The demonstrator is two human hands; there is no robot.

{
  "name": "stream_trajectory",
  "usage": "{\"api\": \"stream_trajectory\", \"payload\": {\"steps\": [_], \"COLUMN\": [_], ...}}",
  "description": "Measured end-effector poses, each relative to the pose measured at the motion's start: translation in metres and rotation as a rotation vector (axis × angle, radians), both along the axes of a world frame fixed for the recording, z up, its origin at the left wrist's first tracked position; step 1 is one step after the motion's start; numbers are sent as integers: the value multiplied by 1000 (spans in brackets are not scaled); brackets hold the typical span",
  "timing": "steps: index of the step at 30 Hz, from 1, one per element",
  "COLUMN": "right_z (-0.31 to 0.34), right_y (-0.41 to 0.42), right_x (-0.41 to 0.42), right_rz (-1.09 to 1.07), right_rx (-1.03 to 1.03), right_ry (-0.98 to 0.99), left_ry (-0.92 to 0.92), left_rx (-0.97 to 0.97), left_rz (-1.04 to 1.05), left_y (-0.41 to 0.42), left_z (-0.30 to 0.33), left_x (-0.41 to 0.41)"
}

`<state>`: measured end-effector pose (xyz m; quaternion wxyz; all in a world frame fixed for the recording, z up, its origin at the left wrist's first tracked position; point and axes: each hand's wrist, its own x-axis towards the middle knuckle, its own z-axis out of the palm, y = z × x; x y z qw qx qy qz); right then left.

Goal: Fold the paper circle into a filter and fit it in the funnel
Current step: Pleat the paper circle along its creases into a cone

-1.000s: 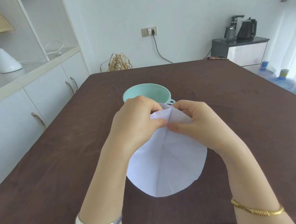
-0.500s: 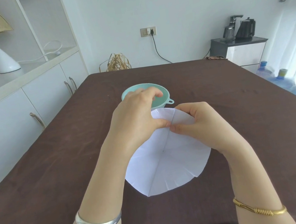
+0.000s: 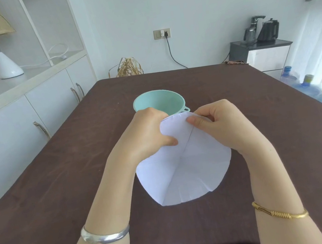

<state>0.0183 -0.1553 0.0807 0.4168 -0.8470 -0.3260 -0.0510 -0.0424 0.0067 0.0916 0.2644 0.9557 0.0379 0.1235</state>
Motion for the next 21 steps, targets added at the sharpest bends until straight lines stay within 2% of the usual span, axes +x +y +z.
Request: {"api": "stream_trajectory", "payload": {"steps": [7, 12, 16, 21], "right_z": [-2, -2, -1, -4], "right_y": [1, 0, 0, 3], "right_x": [0, 1, 1, 0], "right_rz": [48, -21, 6, -17], "right_rx": [-46, 24, 24, -59], "right_ry": [98, 20, 40, -4], "left_ry": [26, -7, -30, -32], "left_rx": [-13, -126, -227, -191], "left_rz": [4, 16, 18, 42], "left_y": [4, 6, 8, 9], "left_z": [-7, -11, -10, -8], "left_x": [2, 5, 1, 1]}}
